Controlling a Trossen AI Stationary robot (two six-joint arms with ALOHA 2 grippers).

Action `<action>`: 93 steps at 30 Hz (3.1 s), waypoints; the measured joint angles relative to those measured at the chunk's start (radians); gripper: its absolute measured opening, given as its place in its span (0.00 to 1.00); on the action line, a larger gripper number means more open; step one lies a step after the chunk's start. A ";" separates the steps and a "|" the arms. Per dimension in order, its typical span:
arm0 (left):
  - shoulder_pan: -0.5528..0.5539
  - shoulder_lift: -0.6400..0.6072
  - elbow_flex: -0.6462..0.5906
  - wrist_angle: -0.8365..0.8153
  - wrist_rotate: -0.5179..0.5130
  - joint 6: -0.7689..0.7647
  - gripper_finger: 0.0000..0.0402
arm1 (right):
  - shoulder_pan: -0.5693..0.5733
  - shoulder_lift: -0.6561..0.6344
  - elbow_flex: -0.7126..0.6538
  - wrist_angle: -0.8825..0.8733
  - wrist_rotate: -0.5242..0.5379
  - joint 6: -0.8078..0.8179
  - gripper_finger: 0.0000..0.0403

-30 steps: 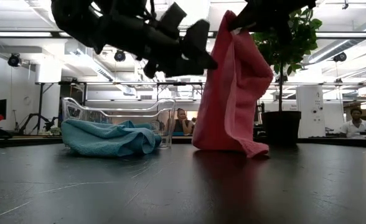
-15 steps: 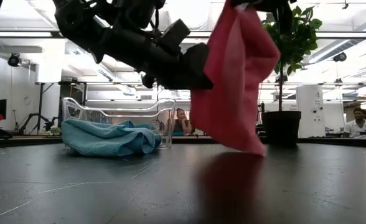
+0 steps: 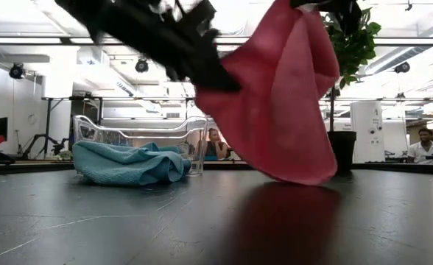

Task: Fold microfiber towels
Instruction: Fold the pink microfiber cloth

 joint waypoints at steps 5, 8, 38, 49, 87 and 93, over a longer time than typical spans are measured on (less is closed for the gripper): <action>-0.022 -0.168 0.023 -0.150 0.218 0.041 0.00 | 0.013 -0.008 0.000 -0.089 -0.126 -0.016 0.02; -0.026 -0.245 0.031 -0.200 0.294 0.010 0.00 | 0.025 -0.004 -0.001 -0.116 -0.177 0.002 0.02; -0.034 -0.303 0.033 -0.332 0.479 -0.114 0.00 | 0.074 0.118 -0.011 -0.326 -0.200 0.217 0.02; -0.031 -0.300 0.030 -0.422 0.479 -0.218 0.00 | 0.087 0.099 -0.010 -0.326 -0.188 0.178 0.02; 0.000 -0.290 0.139 -0.421 0.479 -0.196 0.00 | 0.268 0.091 0.235 -0.801 0.022 0.293 0.02; 0.019 -0.218 0.138 -0.370 0.481 -0.150 0.00 | 0.307 0.088 0.197 -0.825 0.100 0.325 0.02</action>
